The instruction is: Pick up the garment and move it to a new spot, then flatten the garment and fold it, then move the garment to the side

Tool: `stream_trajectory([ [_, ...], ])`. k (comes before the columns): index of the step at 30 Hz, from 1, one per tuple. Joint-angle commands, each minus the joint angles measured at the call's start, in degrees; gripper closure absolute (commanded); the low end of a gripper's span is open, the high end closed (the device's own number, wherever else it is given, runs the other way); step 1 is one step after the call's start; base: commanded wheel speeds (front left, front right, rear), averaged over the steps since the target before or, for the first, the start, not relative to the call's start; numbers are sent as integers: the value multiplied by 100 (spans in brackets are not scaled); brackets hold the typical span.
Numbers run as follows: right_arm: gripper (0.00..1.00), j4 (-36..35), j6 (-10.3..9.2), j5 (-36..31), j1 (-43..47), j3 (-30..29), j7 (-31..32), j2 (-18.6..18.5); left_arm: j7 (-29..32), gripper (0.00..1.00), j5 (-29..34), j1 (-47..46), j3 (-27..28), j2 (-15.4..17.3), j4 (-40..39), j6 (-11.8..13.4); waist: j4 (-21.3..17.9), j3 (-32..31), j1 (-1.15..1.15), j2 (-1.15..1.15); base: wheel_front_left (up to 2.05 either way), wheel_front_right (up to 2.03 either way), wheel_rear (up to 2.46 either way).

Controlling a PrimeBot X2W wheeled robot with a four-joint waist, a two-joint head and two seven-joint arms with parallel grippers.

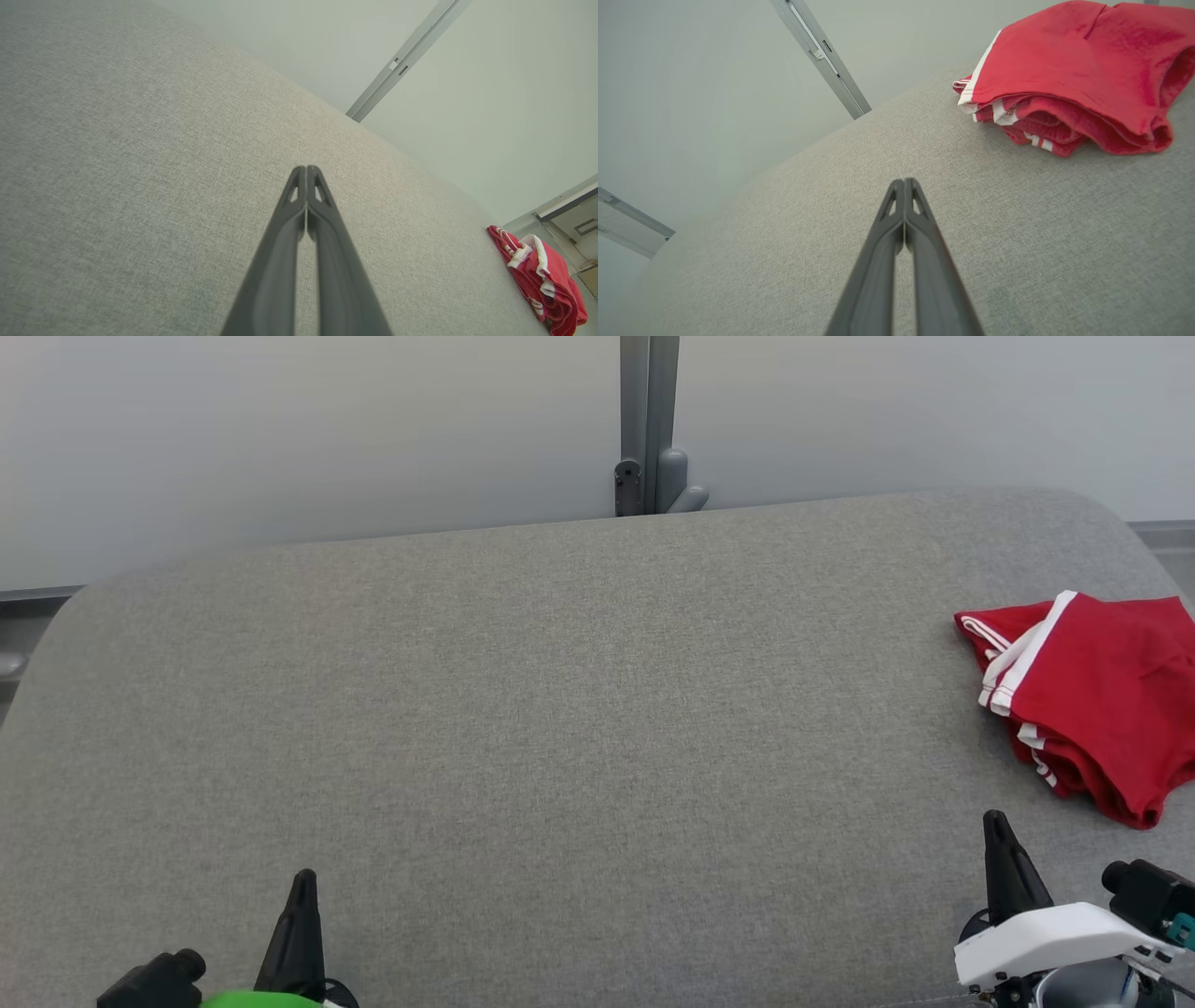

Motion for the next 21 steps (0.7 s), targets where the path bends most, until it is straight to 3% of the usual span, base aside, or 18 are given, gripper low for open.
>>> stream_trajectory([
  [1,100,-75,-2,205,-158,-6,35,-48,28,100,-193,-173,38,63,-58,1,-1,1,0,15,0,0,0],
  [21,100,-38,-3,2041,-361,-26,454,-70,402,100,-1764,-481,206,75,-12,1,-20,28,0,25,0,0,0],
])
